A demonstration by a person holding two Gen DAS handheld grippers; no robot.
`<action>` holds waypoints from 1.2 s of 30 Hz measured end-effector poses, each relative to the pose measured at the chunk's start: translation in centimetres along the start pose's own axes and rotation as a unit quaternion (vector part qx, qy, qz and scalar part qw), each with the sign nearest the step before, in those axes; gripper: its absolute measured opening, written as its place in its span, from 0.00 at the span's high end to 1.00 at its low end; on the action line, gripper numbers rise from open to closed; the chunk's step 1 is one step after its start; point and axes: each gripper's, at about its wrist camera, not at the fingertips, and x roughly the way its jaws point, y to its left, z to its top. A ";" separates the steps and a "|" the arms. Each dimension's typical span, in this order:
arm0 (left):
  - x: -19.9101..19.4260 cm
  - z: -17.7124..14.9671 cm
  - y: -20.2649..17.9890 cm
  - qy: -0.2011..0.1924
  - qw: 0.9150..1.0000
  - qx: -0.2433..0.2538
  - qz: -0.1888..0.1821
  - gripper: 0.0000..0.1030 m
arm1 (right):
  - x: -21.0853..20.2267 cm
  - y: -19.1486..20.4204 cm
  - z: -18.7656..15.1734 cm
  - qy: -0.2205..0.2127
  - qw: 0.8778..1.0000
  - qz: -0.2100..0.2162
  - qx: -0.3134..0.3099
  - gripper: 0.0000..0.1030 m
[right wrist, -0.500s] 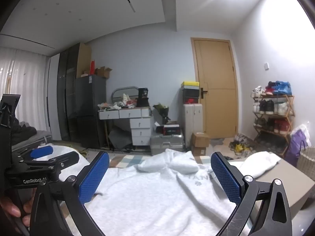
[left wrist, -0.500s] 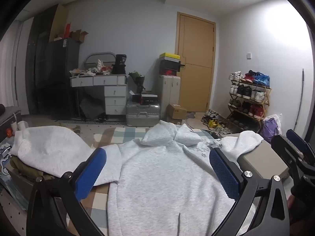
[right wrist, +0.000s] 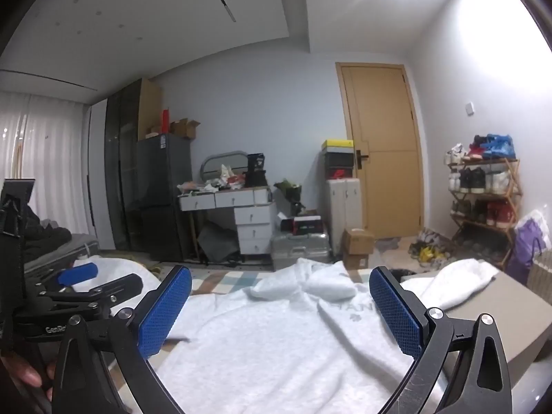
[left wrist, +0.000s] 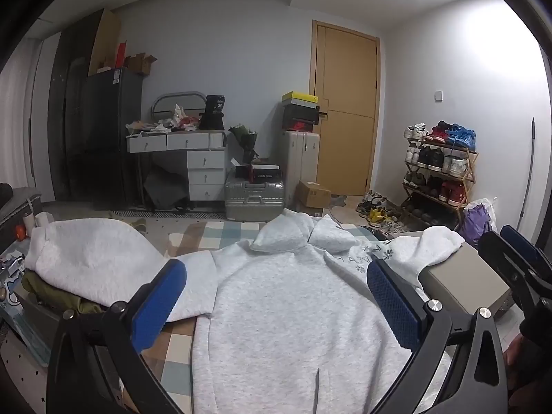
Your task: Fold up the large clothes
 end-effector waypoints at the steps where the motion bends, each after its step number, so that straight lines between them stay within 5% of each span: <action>1: 0.0 -0.1 0.0 0.000 1.000 -0.003 0.002 0.01 | 0.1 0.0 -0.2 0.002 1.000 0.003 0.000 0.00; 36: -0.5 -0.5 0.2 -0.008 1.000 -0.011 0.005 0.01 | -0.6 0.5 -0.4 -0.016 1.000 0.015 -0.011 0.00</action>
